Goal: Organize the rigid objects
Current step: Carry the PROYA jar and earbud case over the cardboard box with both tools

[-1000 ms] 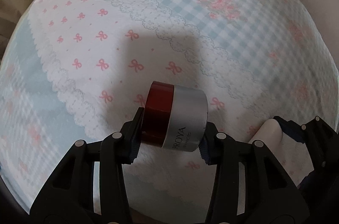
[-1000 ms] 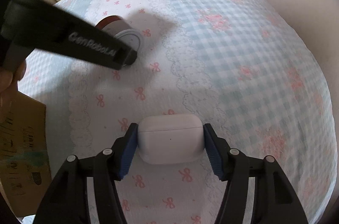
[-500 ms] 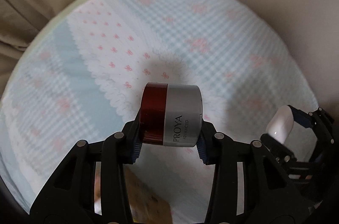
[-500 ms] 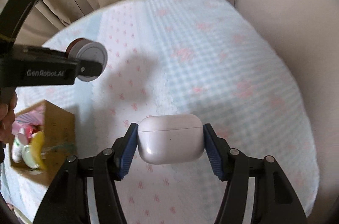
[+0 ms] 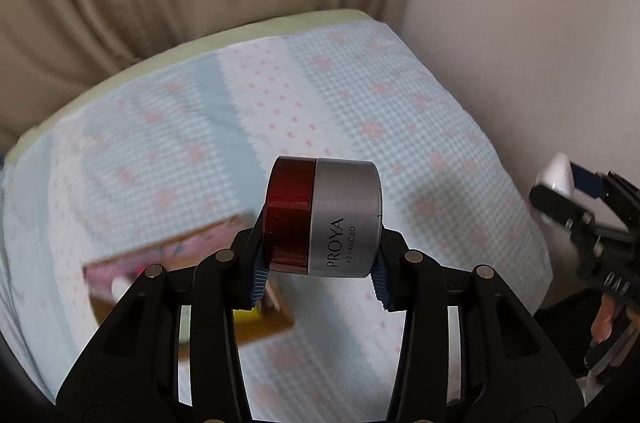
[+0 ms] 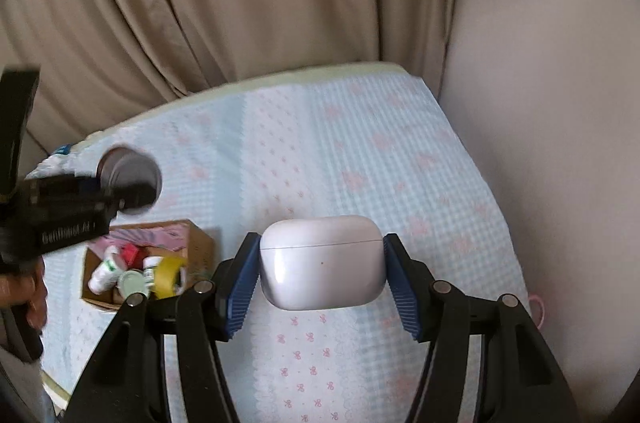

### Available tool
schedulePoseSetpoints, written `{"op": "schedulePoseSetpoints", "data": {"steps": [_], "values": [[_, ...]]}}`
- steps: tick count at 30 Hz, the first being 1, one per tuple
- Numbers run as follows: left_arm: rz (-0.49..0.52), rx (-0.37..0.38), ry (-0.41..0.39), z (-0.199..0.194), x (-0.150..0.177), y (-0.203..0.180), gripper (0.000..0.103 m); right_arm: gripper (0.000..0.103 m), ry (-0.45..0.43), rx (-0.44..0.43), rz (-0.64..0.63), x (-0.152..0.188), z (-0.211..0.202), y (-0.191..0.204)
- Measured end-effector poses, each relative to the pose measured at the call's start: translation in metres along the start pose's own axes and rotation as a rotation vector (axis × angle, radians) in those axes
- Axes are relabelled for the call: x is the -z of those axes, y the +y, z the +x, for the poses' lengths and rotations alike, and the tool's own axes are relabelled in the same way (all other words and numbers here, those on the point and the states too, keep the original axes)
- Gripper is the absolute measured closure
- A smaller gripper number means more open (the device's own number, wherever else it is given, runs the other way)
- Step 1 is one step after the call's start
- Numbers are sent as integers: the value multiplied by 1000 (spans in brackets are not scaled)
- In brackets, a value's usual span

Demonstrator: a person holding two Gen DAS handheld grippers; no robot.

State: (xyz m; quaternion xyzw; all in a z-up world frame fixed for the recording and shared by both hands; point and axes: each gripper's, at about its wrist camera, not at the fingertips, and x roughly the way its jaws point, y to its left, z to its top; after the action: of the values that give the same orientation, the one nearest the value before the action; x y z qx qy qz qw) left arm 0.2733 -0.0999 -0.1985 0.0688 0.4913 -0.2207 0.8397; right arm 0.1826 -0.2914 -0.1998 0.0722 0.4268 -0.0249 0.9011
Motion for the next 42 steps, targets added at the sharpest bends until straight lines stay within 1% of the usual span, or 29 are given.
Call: {"op": "schedulePoseSetpoints", "data": {"steps": [5,9,12,16,19,23,27,30,36,42], "values": [[-94,-47,-31,-47,37,36,65,47,-39,-44,-43,-9,-27,36],[-146,-76,-44,-83,70,77,65,47,-44,-82,-68,-14,-37,78],[-171,-89,-51,-102,92,113,65,47,-32,-102,-92,-14,-37,120],[-194,-84,-38,-112,113,165,65,47,-6,-129,-79,-7,-31,169],[-173,-80,-17,-114,126,202,65,47,20,-155,-26,-3,-17,208],[-124,-80,28,-98,136,243,65,47,65,-163,24,2,7,246],[-127,-48,84,-69,142,278,65,47,128,-163,54,7,41,276],[-136,-23,117,-47,142,295,65,47,179,-154,58,9,67,290],[-150,20,183,1,134,312,65,47,278,-129,54,15,121,303],[-121,69,259,55,119,306,65,47,372,-98,65,22,180,294]]}}
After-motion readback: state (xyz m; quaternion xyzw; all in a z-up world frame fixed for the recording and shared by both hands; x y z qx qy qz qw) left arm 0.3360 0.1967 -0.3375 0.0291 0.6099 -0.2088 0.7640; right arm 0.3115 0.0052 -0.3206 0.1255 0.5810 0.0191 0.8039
